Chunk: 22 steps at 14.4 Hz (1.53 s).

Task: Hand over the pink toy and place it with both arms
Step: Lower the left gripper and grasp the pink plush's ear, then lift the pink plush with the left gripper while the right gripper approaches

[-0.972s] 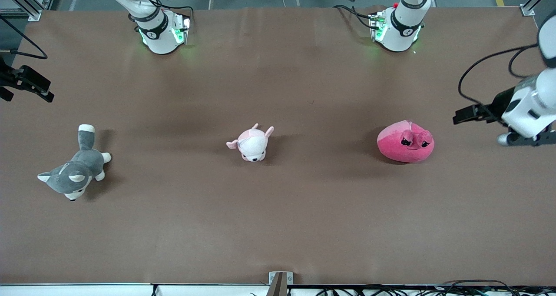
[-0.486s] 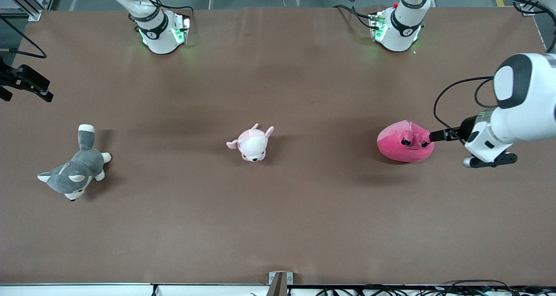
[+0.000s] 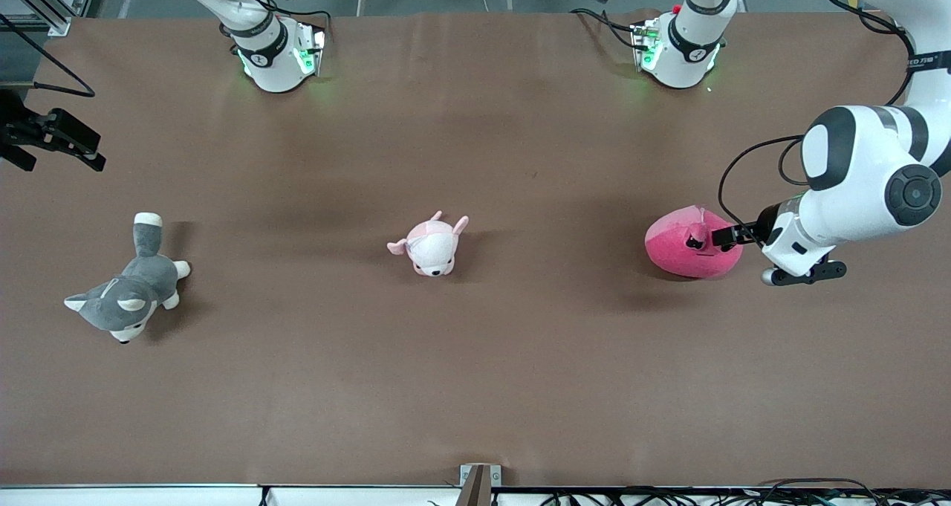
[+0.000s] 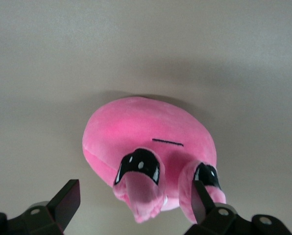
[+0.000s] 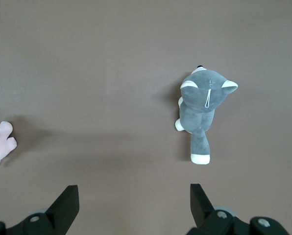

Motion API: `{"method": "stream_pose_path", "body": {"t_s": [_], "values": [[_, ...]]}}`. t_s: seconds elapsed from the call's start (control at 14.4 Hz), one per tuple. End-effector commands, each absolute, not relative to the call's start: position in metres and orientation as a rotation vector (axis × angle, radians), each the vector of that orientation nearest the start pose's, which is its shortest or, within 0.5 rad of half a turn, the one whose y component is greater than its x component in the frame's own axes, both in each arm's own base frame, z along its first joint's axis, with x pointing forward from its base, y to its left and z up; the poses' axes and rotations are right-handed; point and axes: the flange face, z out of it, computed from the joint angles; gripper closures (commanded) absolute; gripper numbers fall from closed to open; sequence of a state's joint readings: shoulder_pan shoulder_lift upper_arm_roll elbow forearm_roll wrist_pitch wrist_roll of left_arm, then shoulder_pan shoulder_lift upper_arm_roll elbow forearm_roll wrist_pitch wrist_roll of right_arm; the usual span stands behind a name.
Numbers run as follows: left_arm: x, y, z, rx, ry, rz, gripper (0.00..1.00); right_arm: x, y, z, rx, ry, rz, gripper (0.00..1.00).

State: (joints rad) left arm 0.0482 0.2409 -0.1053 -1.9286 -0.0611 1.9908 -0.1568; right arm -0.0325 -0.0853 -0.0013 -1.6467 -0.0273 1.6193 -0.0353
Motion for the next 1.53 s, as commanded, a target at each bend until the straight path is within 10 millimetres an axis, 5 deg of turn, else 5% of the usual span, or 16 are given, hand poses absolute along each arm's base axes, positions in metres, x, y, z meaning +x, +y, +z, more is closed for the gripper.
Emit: {"method": "stream_pose_path", "body": {"t_s": [0.0, 0.21, 0.42, 0.62, 0.76, 0.83, 0.97, 1.25, 1.46], "values": [[0.58, -0.037, 0.353, -3.168, -0.238, 0.241, 0.22, 0.526, -0.029, 0.631, -3.181, 0.037, -0.064, 0.0], [0.581, -0.046, 0.348, -3.16, -0.29, 0.243, 0.57, 0.525, -0.035, 0.631, -3.1, 0.071, -0.06, 0.0], [0.575, -0.048, 0.34, -3.152, -0.302, 0.272, 0.64, 0.526, -0.027, 0.636, -3.025, 0.082, -0.066, 0.0], [0.572, -0.048, 0.335, -3.149, -0.302, 0.289, 0.82, 0.532, -0.01, 0.636, -2.985, 0.044, -0.077, 0.0], [0.572, -0.048, 0.335, -3.148, -0.302, 0.293, 1.0, 0.54, 0.003, 0.629, -2.912, 0.036, -0.065, 0.06], [0.572, -0.047, 0.337, -3.147, -0.311, 0.293, 1.0, 0.543, 0.01, 0.626, -2.846, 0.037, -0.054, 0.11], [0.57, -0.049, 0.356, -3.135, -0.369, 0.291, 1.0, 0.555, 0.036, 0.611, -2.729, 0.018, -0.008, 0.22], [0.57, -0.083, 0.443, -3.121, -0.442, 0.327, 1.0, 0.562, 0.079, 0.604, -2.546, 0.071, 0.08, 0.3], [0.568, -0.161, 0.517, -3.16, -0.538, 0.326, 1.0, 0.557, 0.117, 0.604, -2.537, 0.161, 0.148, 0.3]]}}
